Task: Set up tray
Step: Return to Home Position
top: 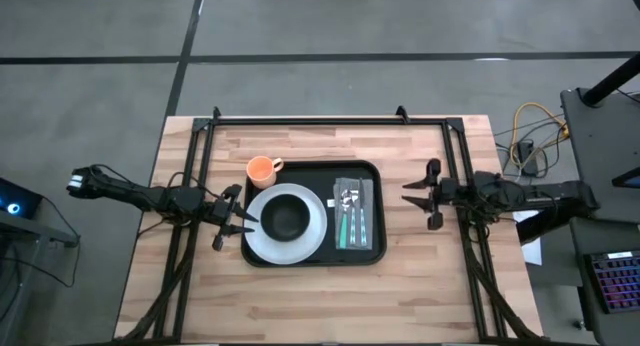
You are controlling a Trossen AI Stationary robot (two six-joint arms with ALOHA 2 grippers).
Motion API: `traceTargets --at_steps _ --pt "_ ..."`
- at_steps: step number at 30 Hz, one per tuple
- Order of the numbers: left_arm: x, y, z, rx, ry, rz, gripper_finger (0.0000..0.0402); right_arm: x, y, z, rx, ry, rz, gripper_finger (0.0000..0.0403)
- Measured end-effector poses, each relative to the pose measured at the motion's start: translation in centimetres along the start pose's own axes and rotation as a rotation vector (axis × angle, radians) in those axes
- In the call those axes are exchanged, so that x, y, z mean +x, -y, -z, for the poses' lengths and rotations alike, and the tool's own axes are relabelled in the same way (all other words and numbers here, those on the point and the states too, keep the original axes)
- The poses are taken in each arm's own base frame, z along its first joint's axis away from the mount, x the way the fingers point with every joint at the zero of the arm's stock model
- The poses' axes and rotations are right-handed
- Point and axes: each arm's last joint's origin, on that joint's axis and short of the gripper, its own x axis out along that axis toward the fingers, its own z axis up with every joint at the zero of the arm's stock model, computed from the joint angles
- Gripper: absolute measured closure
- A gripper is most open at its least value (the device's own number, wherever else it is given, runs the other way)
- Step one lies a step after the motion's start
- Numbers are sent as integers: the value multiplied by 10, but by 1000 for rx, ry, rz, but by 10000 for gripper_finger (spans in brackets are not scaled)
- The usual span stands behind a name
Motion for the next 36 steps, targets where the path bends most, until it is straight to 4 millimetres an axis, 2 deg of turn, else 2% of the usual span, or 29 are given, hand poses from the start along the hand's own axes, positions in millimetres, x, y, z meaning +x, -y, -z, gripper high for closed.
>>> traceTargets --at_steps 9,20,36 --pt "0 0 0 0 0 0 293 -12 1 3 -60 92 7 275" --pt "0 0 0 0 0 0 293 -17 1 12 -131 144 19 275" --pt "0 0 0 0 0 0 293 -16 1 20 -122 92 9 275"
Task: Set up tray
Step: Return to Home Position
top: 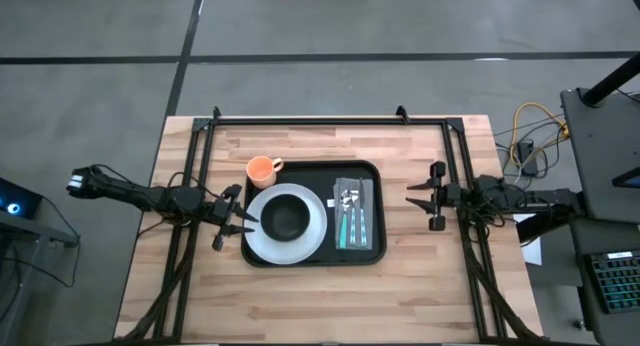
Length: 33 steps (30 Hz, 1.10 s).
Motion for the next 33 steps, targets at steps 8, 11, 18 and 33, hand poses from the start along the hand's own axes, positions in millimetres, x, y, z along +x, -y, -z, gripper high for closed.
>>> traceTargets --at_steps 8,11,18,33 --pt "0 0 0 0 0 0 293 1 -2 8 -31 -48 -16 275" --pt "0 0 0 0 0 0 293 1 -2 8 -52 -52 -18 275" --pt "0 0 0 0 0 0 293 3 -2 11 -93 -82 -26 275" --pt "0 0 0 0 0 0 293 4 -3 12 -75 -99 -28 275"
